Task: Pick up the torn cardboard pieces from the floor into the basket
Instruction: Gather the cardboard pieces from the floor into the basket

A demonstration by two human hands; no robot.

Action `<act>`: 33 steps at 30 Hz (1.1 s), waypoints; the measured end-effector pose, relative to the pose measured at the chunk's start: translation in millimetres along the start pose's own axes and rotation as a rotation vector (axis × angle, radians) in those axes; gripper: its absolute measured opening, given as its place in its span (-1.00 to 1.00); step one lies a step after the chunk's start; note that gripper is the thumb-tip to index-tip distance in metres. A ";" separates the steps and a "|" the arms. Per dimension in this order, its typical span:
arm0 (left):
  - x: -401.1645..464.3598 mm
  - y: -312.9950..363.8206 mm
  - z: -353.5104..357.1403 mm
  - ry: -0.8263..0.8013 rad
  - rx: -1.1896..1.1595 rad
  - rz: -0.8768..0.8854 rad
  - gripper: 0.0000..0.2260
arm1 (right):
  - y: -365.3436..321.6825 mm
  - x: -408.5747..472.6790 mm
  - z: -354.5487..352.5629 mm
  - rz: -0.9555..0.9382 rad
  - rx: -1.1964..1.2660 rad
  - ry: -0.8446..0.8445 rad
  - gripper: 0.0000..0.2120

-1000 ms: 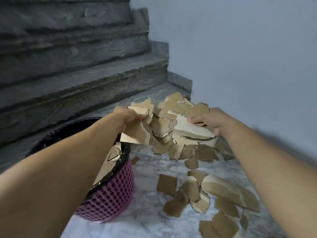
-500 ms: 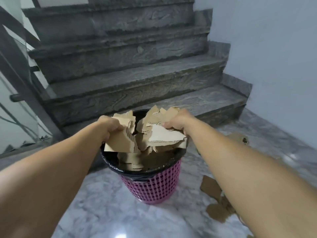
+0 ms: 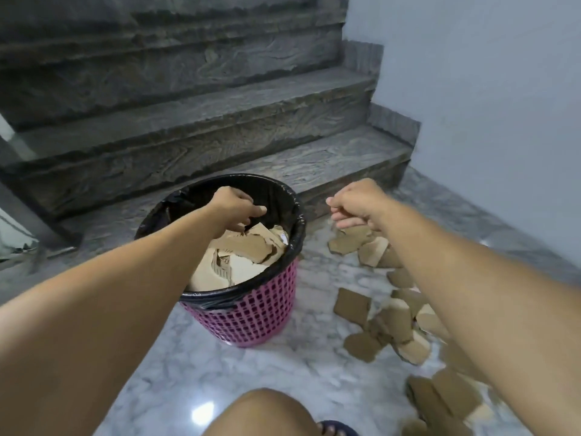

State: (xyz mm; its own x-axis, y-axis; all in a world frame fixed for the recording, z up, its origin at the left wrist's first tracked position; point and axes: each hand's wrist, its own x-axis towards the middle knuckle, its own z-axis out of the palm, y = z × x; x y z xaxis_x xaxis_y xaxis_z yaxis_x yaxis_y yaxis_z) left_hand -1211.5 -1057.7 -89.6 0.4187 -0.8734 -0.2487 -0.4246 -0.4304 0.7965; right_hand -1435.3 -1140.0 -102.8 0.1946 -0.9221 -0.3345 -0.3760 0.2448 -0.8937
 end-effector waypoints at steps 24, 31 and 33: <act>14.8 -86.7 330.0 -0.591 0.827 0.108 0.00 | 325.1 -22.9 -176.3 0.434 -0.681 0.057 -0.28; 20.5 -121.7 370.0 -0.581 1.032 0.273 0.13 | 369.1 5.0 -190.8 0.383 -0.908 0.029 -0.10; 25.1 -118.0 372.2 -0.537 1.067 0.316 0.11 | 371.2 12.7 -192.1 0.366 -0.977 0.069 -0.11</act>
State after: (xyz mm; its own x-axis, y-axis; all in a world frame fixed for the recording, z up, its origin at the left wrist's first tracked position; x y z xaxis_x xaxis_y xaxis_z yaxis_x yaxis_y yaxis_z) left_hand -1449.7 -1113.6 -395.0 -0.0967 -0.8472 -0.5224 -0.9948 0.0658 0.0775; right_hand -1746.5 -1118.4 -381.3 -0.1193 -0.8633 -0.4904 -0.9762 0.1920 -0.1004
